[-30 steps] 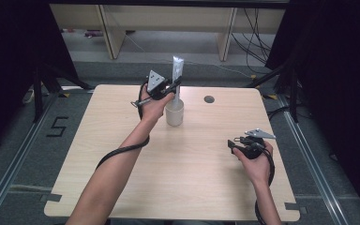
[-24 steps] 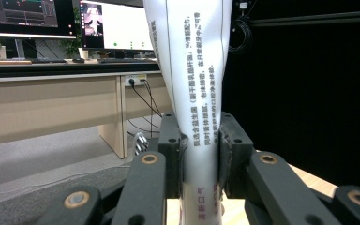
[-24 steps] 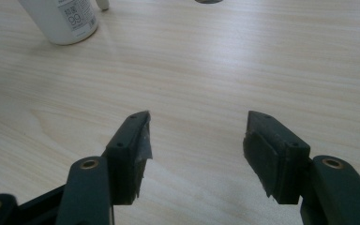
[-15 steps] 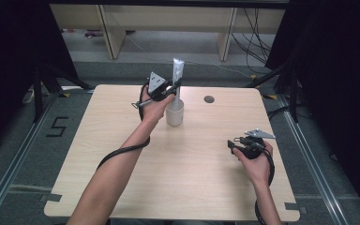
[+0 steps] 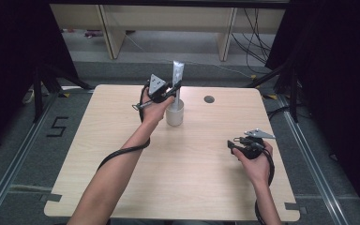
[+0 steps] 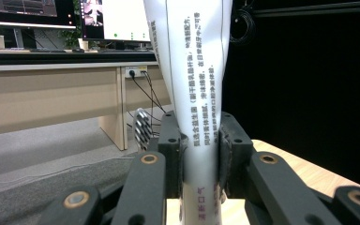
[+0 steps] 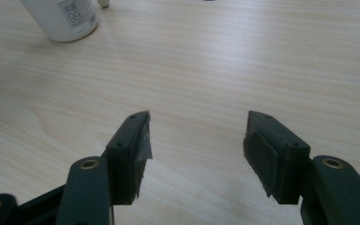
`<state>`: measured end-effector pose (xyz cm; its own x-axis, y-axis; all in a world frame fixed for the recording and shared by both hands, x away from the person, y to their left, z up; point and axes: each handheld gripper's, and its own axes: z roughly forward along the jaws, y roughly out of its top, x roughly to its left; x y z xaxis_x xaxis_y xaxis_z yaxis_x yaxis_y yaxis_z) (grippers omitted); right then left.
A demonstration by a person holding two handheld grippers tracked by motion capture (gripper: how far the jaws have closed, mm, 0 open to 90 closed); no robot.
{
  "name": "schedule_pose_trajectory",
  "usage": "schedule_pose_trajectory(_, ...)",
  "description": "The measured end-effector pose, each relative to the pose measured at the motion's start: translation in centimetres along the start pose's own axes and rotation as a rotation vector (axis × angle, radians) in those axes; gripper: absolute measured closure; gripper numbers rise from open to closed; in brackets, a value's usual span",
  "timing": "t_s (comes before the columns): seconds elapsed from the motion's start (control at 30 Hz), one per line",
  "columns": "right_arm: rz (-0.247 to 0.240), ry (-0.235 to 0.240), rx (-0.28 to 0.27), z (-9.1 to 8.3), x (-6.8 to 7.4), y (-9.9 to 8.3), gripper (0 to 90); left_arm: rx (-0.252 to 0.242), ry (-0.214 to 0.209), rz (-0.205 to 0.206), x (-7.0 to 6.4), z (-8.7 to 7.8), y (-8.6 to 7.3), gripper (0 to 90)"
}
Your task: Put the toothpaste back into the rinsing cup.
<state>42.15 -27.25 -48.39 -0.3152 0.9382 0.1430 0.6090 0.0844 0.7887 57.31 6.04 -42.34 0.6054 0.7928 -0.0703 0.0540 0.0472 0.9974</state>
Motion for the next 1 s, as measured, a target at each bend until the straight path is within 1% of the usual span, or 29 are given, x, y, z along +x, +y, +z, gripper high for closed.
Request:
schedule_pose_trajectory(0.03,0.0,0.001,0.002,0.0,0.0,0.0,41.5,0.003,0.002,0.0,0.0,0.0,-0.1,74.1)
schedule_pose_trajectory(0.07,-0.008,-0.008,0.014,-0.1,0.0,0.1,41.6,0.004,0.002,-0.002,0.0,0.0,-0.2,74.1)
schedule_pose_trajectory(0.23,-0.014,-0.004,0.01,-0.1,0.0,0.0,41.5,0.013,0.004,-0.003,0.1,0.1,-0.6,74.0)
schedule_pose_trajectory(0.27,-0.017,0.002,0.003,0.0,-0.1,0.0,41.5,0.013,0.004,-0.007,0.1,0.1,-0.6,74.0)
schedule_pose_trajectory(0.3,-0.018,-0.009,0.014,-0.1,0.0,0.0,41.6,0.016,0.005,-0.005,0.1,0.1,-0.7,74.0)
schedule_pose_trajectory(0.37,-0.015,-0.005,0.007,0.0,0.0,0.0,41.5,0.021,0.003,-0.005,0.1,0.2,-0.8,74.0)
schedule_pose_trajectory(0.5,-0.017,-0.008,0.016,-0.1,0.0,0.0,41.6,0.028,0.004,-0.008,0.0,0.2,-1.1,74.0)
schedule_pose_trajectory(0.67,-0.017,-0.008,0.016,-0.1,0.0,0.0,41.5,0.041,0.002,-0.002,0.1,0.3,-1.3,73.9)
schedule_pose_trajectory(0.73,-0.014,0.002,0.001,0.0,0.0,0.0,41.5,0.045,0.002,-0.005,0.0,0.3,-1.4,73.9)
schedule_pose_trajectory(0.77,-0.018,-0.007,0.016,-0.1,0.0,0.0,41.5,0.049,0.002,-0.003,0.0,0.3,-1.4,73.9)
schedule_pose_trajectory(1.0,-0.013,-0.006,0.016,-0.1,0.0,0.0,41.5,0.065,0.003,0.002,0.1,0.3,-1.6,73.9)
